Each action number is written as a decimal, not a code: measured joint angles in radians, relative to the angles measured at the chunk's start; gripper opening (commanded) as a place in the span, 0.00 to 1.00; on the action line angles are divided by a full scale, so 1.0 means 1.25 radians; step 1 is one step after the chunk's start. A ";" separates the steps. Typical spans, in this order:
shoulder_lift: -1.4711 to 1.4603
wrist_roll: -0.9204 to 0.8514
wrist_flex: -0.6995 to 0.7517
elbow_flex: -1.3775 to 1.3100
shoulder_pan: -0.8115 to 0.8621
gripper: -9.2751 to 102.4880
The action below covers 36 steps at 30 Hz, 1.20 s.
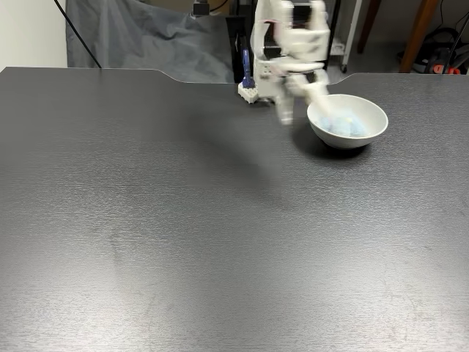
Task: Grasp a skyblue doll and put it in the white bowl.
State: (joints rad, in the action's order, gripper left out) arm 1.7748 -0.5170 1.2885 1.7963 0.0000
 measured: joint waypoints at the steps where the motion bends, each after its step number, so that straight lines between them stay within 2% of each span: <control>1: 0.002 0.011 0.000 0.000 0.021 0.50; 3: 0.032 0.038 0.000 0.000 0.040 0.37; 7: 0.160 0.118 0.000 0.012 0.048 0.06; 8: 0.193 0.131 0.000 0.018 0.047 0.05; 13: 0.295 0.152 0.000 0.097 0.060 0.16; 16: 0.329 0.161 0.000 0.175 0.072 0.15; 20: 0.466 0.201 0.000 0.277 0.064 0.07; 27: 0.875 0.393 0.000 0.536 0.052 0.07; 36: 1.147 0.431 0.000 0.773 0.049 0.07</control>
State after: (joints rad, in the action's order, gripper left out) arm 3.2091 0.0215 1.2885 2.7627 0.0614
